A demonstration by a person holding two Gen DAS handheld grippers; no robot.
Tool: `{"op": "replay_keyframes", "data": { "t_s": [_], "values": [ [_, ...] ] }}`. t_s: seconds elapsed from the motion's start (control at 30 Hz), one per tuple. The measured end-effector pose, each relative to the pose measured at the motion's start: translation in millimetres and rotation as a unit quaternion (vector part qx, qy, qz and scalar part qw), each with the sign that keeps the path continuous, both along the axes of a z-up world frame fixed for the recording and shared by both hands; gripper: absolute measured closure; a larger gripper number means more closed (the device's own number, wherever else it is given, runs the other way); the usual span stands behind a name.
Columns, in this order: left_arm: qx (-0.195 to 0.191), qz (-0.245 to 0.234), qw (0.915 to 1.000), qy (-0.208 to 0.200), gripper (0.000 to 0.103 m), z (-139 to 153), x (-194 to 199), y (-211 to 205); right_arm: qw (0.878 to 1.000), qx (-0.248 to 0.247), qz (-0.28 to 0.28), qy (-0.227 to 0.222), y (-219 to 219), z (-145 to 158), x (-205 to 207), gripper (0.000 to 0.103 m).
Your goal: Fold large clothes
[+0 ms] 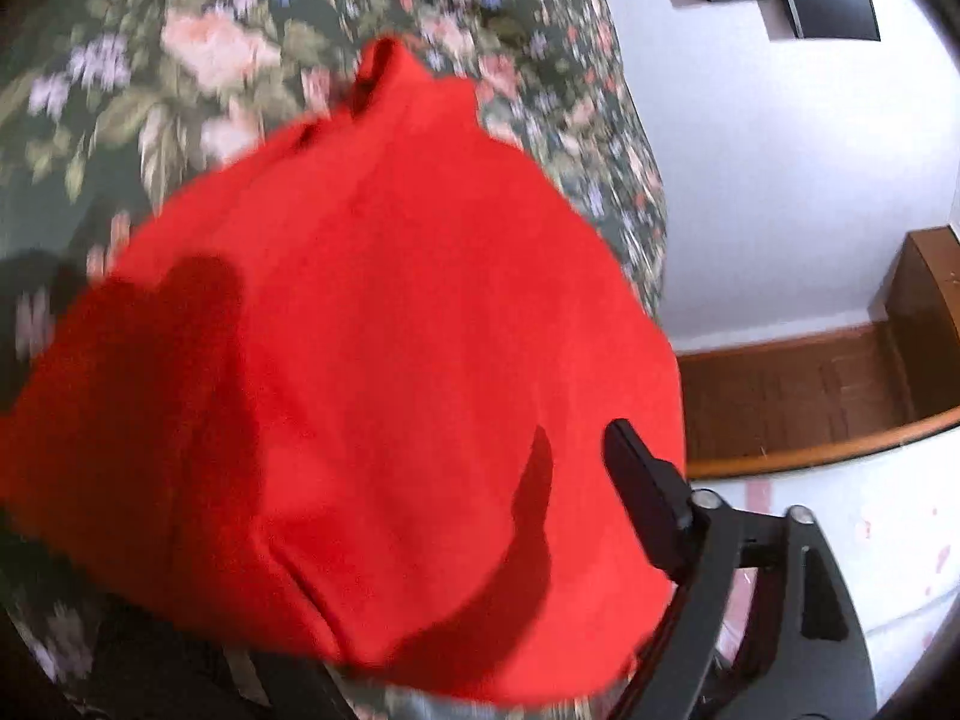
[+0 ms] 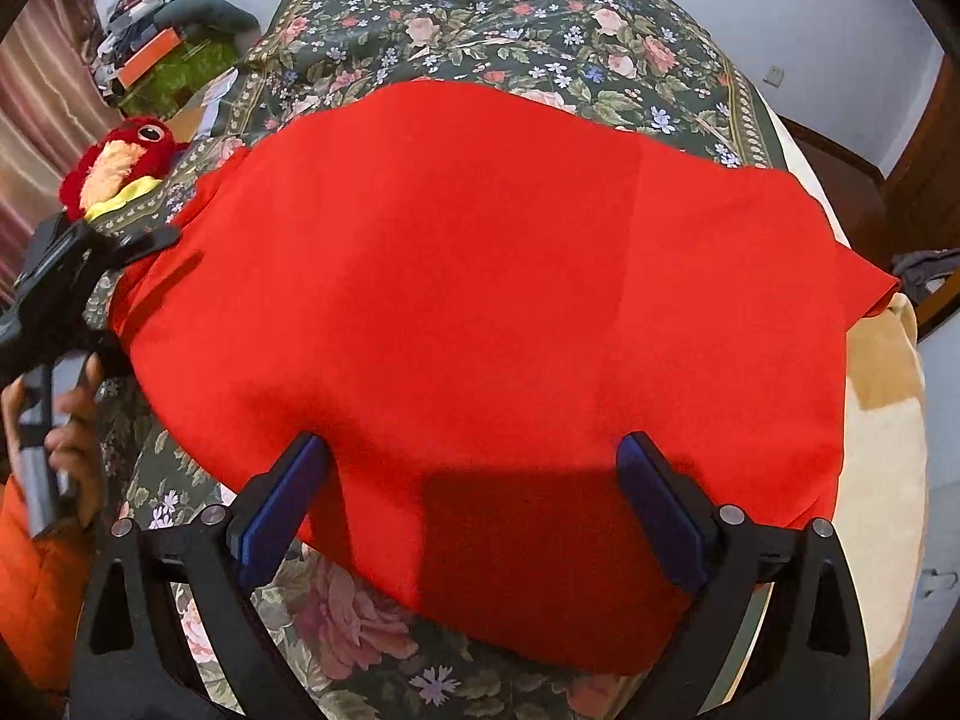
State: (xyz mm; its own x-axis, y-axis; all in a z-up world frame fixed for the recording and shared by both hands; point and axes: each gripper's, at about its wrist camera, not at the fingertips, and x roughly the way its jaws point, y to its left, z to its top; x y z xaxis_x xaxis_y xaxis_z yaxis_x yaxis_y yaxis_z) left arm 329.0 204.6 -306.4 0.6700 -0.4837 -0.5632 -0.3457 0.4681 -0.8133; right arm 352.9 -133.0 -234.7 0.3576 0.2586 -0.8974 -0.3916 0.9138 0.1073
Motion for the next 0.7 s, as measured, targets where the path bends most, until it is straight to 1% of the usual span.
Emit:
{"op": "replay_keyframes", "data": {
  "t_s": [0.03,0.07,0.1,0.13,0.17,0.2,0.23,0.27,0.33,0.37,0.43,0.57,0.7],
  "values": [
    [0.013,0.022,0.9997,-0.001,0.030,0.7,2.2,3.6,1.000,-0.001,0.000,0.000,0.1,0.4,0.3,0.006],
    [0.022,0.038,0.9990,0.000,0.039,0.5,1.2,5.7,1.000,-0.002,0.000,-0.001,0.4,0.7,0.2,0.006],
    [0.036,0.059,0.9975,0.010,0.054,-1.0,1.9,9.0,1.000,-0.003,-0.002,-0.001,0.6,1.3,0.1,0.006],
    [0.042,0.067,0.9966,0.021,0.061,-3.4,2.7,10.8,1.000,-0.005,-0.002,-0.002,0.7,2.3,0.2,0.006],
    [0.043,0.073,0.9960,0.030,0.074,-5.5,3.5,12.7,1.000,-0.009,-0.007,-0.004,1.5,4.4,-0.3,0.006],
    [0.041,0.073,0.9960,0.032,0.083,-5.8,3.5,13.8,1.000,-0.012,-0.008,-0.008,1.8,6.6,0.0,0.006],
    [0.042,0.073,0.9961,0.028,0.087,-4.8,2.9,14.2,1.000,-0.014,-0.010,-0.012,2.7,10.6,-0.4,0.006],
    [0.055,0.070,0.9958,0.022,0.092,1.6,0.4,14.6,1.000,-0.014,-0.008,-0.017,2.8,13.3,-0.5,0.006],
    [0.093,0.059,0.9938,0.008,0.095,19.6,1.0,12.5,0.999,-0.016,-0.007,-0.031,5.8,24.3,-0.8,0.006],
    [0.112,0.058,0.9920,-0.007,0.098,32.7,-0.5,11.7,0.999,-0.017,-0.006,-0.037,8.2,29.5,-0.7,0.006],
    [0.142,0.064,0.9872,-0.033,0.099,58.6,-7.3,13.1,0.999,-0.019,-0.003,-0.049,15.0,38.7,0.1,0.006],
    [0.154,0.069,0.9829,-0.073,0.099,97.0,-25.9,25.7,0.998,-0.014,0.015,-0.061,40.1,51.7,4.5,0.006],
    [0.208,0.076,0.9692,-0.108,0.099,138.9,-43.2,23.3,0.998,-0.008,0.048,-0.051,76.6,48.9,6.7,0.006]
  ]
}}
